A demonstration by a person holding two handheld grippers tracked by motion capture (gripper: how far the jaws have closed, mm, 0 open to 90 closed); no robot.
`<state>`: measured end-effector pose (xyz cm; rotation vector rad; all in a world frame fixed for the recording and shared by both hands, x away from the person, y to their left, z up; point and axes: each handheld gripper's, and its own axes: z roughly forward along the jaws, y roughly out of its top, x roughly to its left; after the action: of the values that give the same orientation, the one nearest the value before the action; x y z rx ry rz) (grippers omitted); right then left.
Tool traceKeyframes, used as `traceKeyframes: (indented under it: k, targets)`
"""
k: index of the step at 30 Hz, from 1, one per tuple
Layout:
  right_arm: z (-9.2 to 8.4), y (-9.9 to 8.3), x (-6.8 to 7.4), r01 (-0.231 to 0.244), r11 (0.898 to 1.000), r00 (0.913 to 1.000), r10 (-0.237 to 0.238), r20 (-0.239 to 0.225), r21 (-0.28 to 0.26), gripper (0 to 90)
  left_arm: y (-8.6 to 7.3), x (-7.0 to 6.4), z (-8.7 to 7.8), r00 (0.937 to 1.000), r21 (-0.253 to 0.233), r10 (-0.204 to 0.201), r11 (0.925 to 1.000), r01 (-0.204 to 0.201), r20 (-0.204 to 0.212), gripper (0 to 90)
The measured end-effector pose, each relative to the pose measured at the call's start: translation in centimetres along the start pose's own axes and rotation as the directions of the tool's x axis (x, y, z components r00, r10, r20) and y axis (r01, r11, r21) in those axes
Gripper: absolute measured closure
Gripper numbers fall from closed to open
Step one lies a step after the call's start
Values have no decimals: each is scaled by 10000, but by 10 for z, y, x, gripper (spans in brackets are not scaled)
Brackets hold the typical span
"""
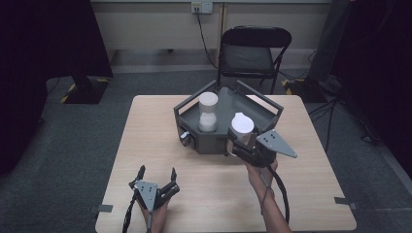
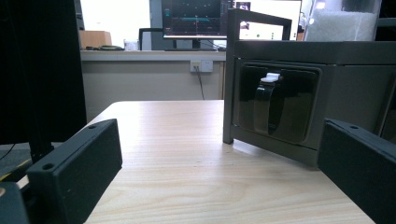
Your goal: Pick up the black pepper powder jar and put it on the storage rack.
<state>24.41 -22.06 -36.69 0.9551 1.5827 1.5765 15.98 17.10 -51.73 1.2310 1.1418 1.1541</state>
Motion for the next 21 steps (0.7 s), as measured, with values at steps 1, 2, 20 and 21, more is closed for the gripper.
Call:
traceKeyframes:
  k: [1, 2, 20, 21]
  targets:
    - [3, 2, -1, 28, 10000, 10000, -28, 76, 76, 299, 0, 0, 0, 10000, -1, -4, 10000, 4, 2, 0]
    - [7, 4, 0, 110, 9999, 9997, -112, 196, 130, 299, 0, 0, 0, 10000, 1, 2, 10000, -2, 3, 0]
    - [49, 22, -6, 200, 9998, 9828, -182, 1839, -79, 300, 0, 0, 0, 10000, 6, -8, 10000, 8, 6, 0]
    - [52, 21, -6, 174, 9998, 9816, -157, 1901, -69, 299, 0, 0, 0, 10000, 4, -6, 10000, 6, 5, 1]
